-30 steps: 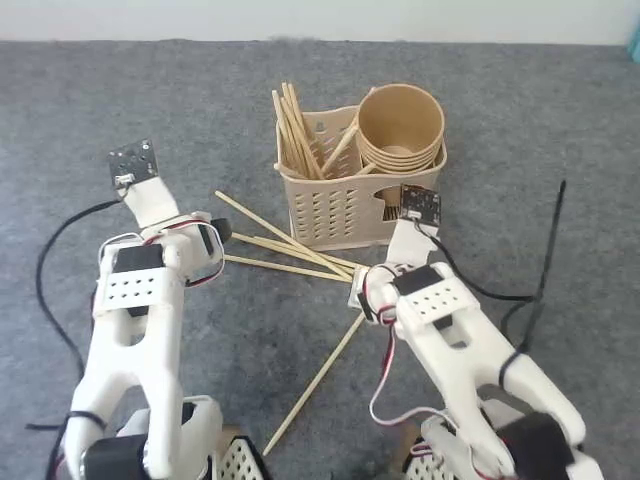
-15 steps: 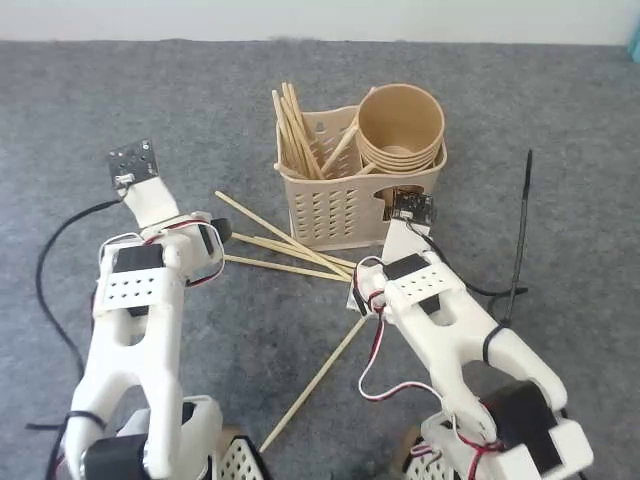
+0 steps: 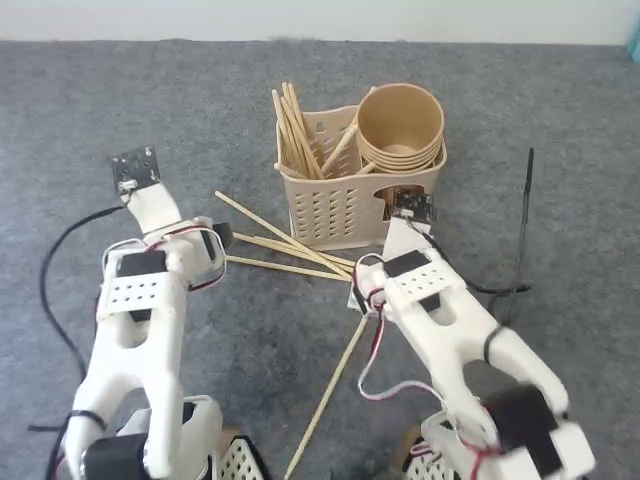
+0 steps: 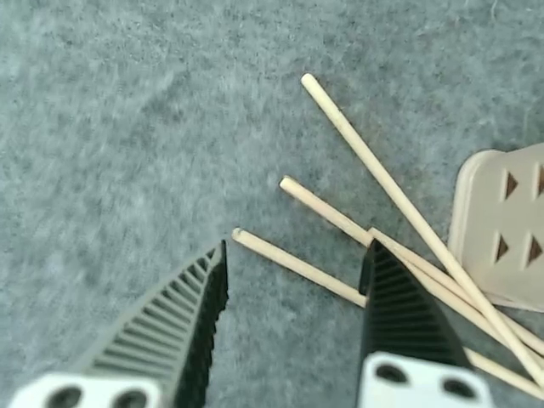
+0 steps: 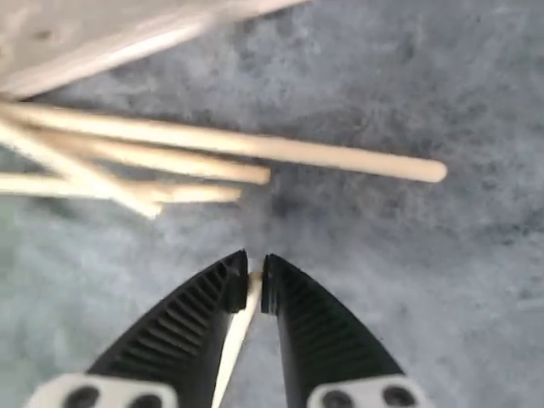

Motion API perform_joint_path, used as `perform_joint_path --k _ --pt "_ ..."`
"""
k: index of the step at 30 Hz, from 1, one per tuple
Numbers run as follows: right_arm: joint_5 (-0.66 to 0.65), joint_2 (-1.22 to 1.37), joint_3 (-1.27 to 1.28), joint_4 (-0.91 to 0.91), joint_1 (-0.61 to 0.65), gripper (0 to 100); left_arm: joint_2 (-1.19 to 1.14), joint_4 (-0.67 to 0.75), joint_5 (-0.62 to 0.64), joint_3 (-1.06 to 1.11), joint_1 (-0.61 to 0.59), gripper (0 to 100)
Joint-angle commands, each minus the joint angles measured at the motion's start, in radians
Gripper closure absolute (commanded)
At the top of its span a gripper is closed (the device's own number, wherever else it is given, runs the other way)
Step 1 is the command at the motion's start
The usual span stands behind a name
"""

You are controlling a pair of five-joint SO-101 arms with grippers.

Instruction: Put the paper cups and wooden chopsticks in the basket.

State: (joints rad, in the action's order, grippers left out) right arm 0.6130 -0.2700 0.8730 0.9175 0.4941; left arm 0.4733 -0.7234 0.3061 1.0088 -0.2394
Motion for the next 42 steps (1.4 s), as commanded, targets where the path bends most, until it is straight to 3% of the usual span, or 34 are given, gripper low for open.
perform_joint_path --k 1,7,12,17,22,27,34,38,42 --pt "-0.049 -0.237 -0.038 0.093 -0.004 99.2 0.006 0.051 0.011 0.004 0.002 76" --pt "-0.129 -0.641 -0.19 0.291 -0.004 99.2 0.008 0.051 0.011 0.007 0.003 76" --pt "-0.216 -0.814 -0.445 0.321 -0.007 99.2 0.0 0.046 0.011 0.015 0.038 76" --pt "-0.292 -0.765 -0.681 0.246 -0.113 99.2 -0.002 0.012 0.012 0.027 0.114 76" --pt "-0.336 -0.707 -0.776 0.028 -0.211 99.2 -0.002 0.021 0.086 0.027 0.12 76" --pt "-0.336 -0.668 -0.781 -0.179 -0.222 99.2 -0.002 0.086 0.092 0.021 0.123 76" --pt "-0.331 -0.55 -0.778 -0.318 -0.232 99.2 -0.015 0.126 0.149 -0.018 0.124 76" --pt "-0.333 -0.444 -0.778 -0.364 -0.245 99.2 -0.172 0.155 0.206 -0.099 0.121 76" --pt "-0.336 -0.363 -0.778 -0.358 -0.248 99.2 -0.387 0.092 0.218 -0.275 0.1 76"
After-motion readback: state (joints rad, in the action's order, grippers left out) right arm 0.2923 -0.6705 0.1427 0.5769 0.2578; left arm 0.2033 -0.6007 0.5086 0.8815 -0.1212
